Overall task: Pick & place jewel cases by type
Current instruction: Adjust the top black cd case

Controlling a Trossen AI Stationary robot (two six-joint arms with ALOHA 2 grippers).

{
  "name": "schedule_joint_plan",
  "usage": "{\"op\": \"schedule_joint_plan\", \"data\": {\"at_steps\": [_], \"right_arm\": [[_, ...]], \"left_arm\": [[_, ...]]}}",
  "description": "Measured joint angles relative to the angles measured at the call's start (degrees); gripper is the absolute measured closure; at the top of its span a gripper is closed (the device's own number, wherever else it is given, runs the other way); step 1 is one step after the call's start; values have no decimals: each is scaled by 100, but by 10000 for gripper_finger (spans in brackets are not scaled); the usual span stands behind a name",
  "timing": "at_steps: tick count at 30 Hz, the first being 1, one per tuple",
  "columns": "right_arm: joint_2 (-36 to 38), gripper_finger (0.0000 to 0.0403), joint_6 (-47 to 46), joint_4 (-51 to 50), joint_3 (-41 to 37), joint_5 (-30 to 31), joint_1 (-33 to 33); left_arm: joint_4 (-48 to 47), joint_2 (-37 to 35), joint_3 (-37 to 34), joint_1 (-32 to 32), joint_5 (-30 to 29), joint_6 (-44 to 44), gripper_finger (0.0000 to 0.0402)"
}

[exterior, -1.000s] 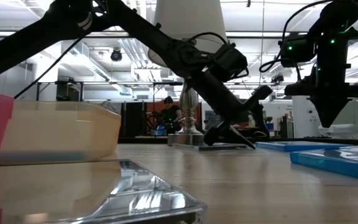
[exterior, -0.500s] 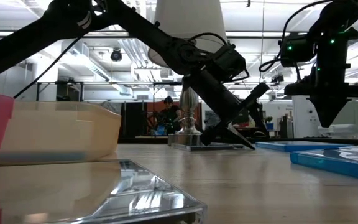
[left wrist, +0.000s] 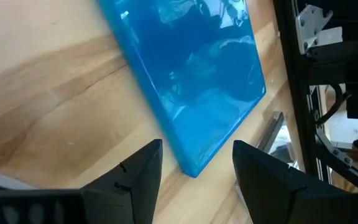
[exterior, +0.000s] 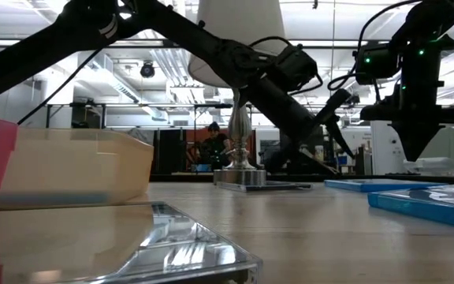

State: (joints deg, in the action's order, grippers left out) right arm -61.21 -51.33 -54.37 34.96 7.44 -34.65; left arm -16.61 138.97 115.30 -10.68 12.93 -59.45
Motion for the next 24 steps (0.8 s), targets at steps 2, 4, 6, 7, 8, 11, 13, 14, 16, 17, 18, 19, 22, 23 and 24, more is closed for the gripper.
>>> {"op": "schedule_joint_plan", "data": {"at_steps": [2, 4, 6, 7, 8, 11, 13, 14, 16, 17, 18, 19, 22, 23, 24], "right_arm": [[0, 394, 35, 11, 0, 0, 0], [2, 394, 39, 18, 0, 0, 0], [7, 394, 56, 25, 0, 0, 0], [9, 394, 58, 33, 0, 0, 0], [9, 394, 60, 39, 0, 0, 0], [9, 394, 95, 67, 0, 0, 0], [11, 394, 102, 81, 0, -2, 0], [19, 394, 106, 82, 0, 0, 0], [61, 394, 131, 92, 0, -2, 0], [87, 394, 142, 98, 0, -2, 0], [123, 394, 144, 100, 0, -2, 1], [166, 394, 144, 100, 0, -2, 1], [337, 394, 144, 101, 0, -2, 1], [399, 394, 140, 101, 0, -2, 2], [459, 394, 136, 101, 0, -2, 2]], "left_arm": [[-43, -4, 31, 0, 7, 1, 223], [-136, -8, 49, 2, 15, -6, 226], [-344, -10, 103, 2, 15, -13, 239], [-441, -15, 137, 3, 13, 7, 250], [-512, -16, 179, 12, 15, 46, 263], [-549, -30, 280, 58, 40, 91, 310], [-549, -36, 324, 114, 57, 95, 344], [-548, -37, 332, 148, 69, 106, 363], [-592, -37, 333, 215, 86, 146, 390], [-650, -42, 333, 246, 125, 220, 395], [-742, -65, 333, 283, 150, 327, 397], [-867, -96, 333, 316, 146, 466, 399], [-1220, -227, 333, 401, 61, 964, 401], [-1353, -264, 333, 421, -39, 1180, 401], [-1426, -322, 333, 439, -190, 1393, 401]]}}
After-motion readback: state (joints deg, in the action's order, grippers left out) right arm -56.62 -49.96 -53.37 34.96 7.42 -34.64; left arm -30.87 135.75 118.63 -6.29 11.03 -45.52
